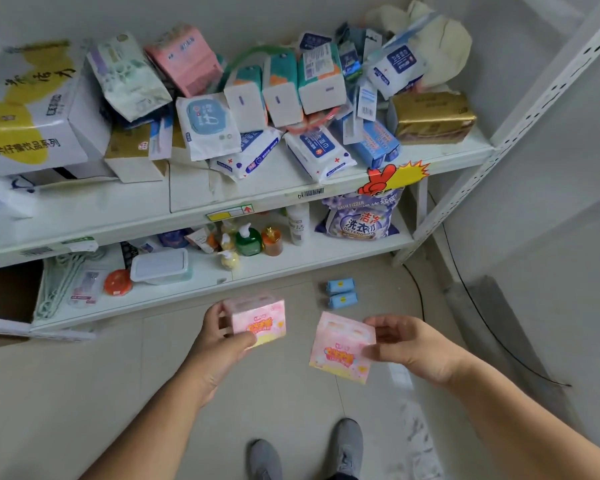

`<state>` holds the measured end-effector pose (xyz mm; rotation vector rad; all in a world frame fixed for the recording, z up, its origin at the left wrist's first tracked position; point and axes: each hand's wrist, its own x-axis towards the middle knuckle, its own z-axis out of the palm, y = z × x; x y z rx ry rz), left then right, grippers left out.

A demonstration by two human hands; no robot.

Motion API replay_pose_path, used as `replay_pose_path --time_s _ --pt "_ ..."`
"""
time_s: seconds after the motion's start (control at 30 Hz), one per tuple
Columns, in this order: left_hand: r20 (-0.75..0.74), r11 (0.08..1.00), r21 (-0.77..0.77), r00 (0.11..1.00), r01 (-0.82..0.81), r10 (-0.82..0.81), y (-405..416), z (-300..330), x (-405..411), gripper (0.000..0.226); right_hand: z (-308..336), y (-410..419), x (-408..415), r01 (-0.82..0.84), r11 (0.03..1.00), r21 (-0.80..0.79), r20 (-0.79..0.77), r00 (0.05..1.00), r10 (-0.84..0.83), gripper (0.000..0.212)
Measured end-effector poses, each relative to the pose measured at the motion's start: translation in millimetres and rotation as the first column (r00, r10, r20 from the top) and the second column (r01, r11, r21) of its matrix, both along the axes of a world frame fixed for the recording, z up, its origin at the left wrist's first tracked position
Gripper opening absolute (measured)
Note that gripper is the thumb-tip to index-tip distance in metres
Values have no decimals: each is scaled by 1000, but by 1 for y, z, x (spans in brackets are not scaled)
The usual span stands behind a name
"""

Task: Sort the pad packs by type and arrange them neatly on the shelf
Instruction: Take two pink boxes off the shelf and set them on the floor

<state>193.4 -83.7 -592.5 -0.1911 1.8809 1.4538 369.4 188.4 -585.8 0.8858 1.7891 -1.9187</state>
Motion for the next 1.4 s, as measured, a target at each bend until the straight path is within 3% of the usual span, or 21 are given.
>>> replay_pose_path --time_s 0.07,0.17,0.3,0.47,0.63,0.87,1.07,1.23,1.4 --pt "-42 986 -69 987 150 -153 9 -32 -9 57 -27 2 -4 -128 983 132 28 992 126 49" --pt "-96 912 -219 922 348 -375 20 -99 -28 55 -80 3 -18 -320 885 339 139 947 289 52" --pt "-199 759 -483 789 437 -581 39 -195 -51 68 -167 1 -46 -481 741 469 228 876 424 57" --pt "-223 808 -380 804 450 -552 74 -323 -71 61 -303 -4 -79 -481 674 560 246 874 419 57" --pt "-223 735 -436 729 519 -647 106 -457 -96 57 -441 7 -117 -507 585 632 267 852 450 59" --pt "-300 682 -560 652 471 -697 150 -611 -145 57 -586 35 -164 -523 493 696 322 840 437 45" --pt "-318 653 -581 603 486 -732 179 -670 -165 55 -645 34 -189 -475 481 737 338 875 346 40" --pt "-269 676 -511 648 531 -713 189 -691 -172 61 -656 23 -199 -527 438 728 427 849 311 51" --pt "-153 672 -448 690 590 -707 186 -685 -167 69 -659 7 -197 -438 506 743 403 897 183 53"
